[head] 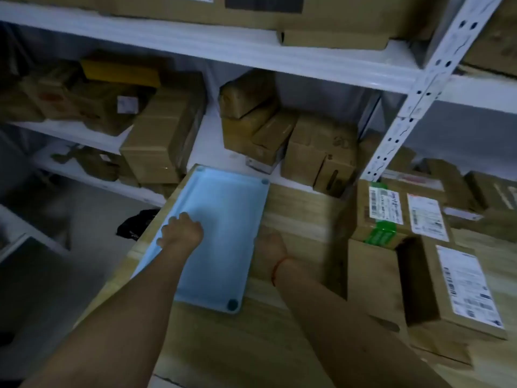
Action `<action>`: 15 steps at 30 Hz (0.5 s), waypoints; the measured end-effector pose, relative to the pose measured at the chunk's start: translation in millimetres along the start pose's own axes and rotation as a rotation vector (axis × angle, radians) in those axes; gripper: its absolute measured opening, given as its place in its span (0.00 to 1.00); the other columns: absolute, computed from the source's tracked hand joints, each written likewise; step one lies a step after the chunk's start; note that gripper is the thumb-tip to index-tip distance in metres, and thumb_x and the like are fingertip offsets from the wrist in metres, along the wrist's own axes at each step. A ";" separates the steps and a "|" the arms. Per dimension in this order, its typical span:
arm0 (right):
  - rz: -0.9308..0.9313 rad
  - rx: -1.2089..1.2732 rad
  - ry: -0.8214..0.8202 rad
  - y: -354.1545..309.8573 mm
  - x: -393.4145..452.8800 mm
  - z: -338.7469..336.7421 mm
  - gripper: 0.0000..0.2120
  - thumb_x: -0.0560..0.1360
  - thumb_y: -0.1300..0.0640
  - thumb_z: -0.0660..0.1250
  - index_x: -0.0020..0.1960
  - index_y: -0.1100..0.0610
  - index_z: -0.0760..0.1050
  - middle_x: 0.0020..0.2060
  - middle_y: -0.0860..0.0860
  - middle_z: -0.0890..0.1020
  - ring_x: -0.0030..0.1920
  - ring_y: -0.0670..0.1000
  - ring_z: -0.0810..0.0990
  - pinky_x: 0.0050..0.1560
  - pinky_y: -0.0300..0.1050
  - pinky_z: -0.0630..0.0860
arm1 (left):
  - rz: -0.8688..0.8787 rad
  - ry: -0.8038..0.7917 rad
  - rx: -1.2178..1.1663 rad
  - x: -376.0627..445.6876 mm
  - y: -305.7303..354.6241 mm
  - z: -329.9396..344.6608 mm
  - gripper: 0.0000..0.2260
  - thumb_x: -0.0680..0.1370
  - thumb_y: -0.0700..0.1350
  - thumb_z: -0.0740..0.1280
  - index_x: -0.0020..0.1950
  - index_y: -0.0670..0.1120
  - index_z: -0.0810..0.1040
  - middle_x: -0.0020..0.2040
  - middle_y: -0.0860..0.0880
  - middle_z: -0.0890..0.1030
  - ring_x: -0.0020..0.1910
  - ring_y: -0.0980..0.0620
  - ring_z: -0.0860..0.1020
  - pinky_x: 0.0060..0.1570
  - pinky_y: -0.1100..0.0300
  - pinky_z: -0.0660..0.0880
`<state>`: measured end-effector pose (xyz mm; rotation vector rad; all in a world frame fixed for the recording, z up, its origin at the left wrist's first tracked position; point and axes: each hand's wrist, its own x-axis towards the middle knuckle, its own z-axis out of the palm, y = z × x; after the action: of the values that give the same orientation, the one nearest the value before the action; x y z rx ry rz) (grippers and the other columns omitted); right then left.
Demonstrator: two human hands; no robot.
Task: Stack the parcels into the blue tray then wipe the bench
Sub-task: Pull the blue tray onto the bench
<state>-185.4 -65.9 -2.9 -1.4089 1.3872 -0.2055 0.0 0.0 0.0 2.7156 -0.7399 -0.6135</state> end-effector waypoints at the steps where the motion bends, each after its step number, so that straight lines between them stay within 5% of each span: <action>1: -0.002 -0.060 0.027 6.3 -1.3 9.8 0.03 0.78 0.57 0.62 0.48 0.51 0.67 0.45 0.52 0.73 0.43 0.50 0.72 0.44 0.42 0.71 | -0.041 0.000 0.043 2.6 -12.1 0.7 0.24 0.82 0.50 0.56 0.76 0.43 0.61 0.74 0.40 0.63 0.72 0.39 0.63 0.70 0.43 0.62; 5: 0.017 -0.169 0.027 30.0 -6.7 35.8 0.01 0.79 0.61 0.62 0.49 0.57 0.70 0.51 0.53 0.77 0.54 0.55 0.76 0.53 0.44 0.73 | -0.142 -0.025 0.221 20.0 -55.1 7.3 0.28 0.82 0.54 0.53 0.78 0.39 0.55 0.76 0.37 0.58 0.75 0.38 0.56 0.72 0.46 0.56; 8: 0.026 -0.333 0.029 30.6 -10.9 47.1 0.20 0.78 0.61 0.61 0.69 0.64 0.66 0.64 0.60 0.74 0.64 0.61 0.74 0.62 0.51 0.71 | -0.180 -0.090 0.182 27.4 -71.9 7.0 0.28 0.82 0.51 0.57 0.76 0.37 0.55 0.75 0.34 0.60 0.73 0.35 0.61 0.71 0.48 0.61; 15: -0.111 -0.619 -0.061 44.3 -11.9 62.1 0.15 0.81 0.65 0.55 0.66 0.62 0.69 0.63 0.60 0.76 0.62 0.58 0.76 0.59 0.46 0.72 | -0.137 -0.195 0.161 35.6 -80.4 14.5 0.28 0.82 0.47 0.57 0.78 0.40 0.51 0.75 0.35 0.59 0.72 0.34 0.62 0.68 0.45 0.62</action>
<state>-169.5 -10.2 -53.9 -1.9815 1.3823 0.2165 55.0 46.3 -52.6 2.9017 -0.6781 -0.8977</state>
